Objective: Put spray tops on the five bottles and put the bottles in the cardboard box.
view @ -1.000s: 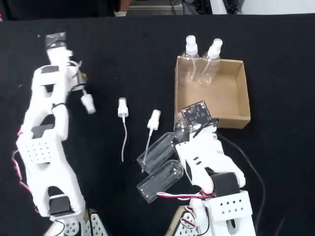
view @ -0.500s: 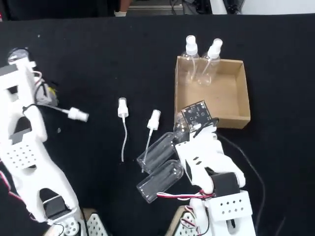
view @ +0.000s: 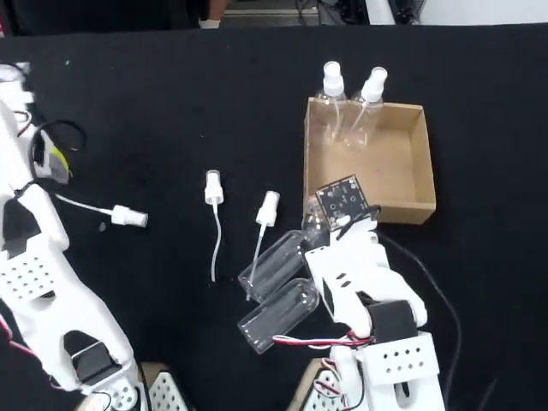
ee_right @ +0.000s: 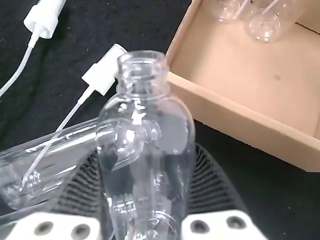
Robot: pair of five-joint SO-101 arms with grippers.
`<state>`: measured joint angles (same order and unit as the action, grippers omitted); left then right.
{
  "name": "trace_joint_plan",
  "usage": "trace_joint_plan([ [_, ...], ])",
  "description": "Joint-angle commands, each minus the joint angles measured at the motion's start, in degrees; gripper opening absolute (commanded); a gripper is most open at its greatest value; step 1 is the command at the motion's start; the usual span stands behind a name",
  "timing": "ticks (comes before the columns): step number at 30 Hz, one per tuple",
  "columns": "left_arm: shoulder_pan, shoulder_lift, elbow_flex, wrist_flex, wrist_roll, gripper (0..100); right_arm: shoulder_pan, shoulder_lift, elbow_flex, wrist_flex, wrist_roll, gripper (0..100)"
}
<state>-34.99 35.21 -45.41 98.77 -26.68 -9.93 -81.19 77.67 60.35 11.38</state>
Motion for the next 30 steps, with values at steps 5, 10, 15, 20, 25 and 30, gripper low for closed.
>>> trace_joint_plan([
  [5,6.55,-1.67,5.76,2.11,-22.86,21,-0.35,-1.1,-0.31,-0.18,-0.35,1.1],
  [10,12.53,-6.07,14.11,2.11,-21.98,21,-0.35,-1.1,-0.31,-0.18,-0.26,1.1],
  [15,17.45,-18.73,26.77,2.11,-25.93,21,-0.35,-1.1,-0.31,-0.18,-0.18,1.1],
  [20,18.86,-25.32,38.55,-2.29,-38.51,21,-0.35,-1.1,-0.31,-0.18,-0.09,1.1],
  [25,17.98,-24.35,42.86,-13.1,-39.47,21,-0.35,-1.1,-0.31,-0.18,-0.09,1.1],
  [30,17.89,-22.86,43.3,-18.02,-38.33,27,-0.35,-1.1,-0.31,-0.18,-0.09,1.1],
])
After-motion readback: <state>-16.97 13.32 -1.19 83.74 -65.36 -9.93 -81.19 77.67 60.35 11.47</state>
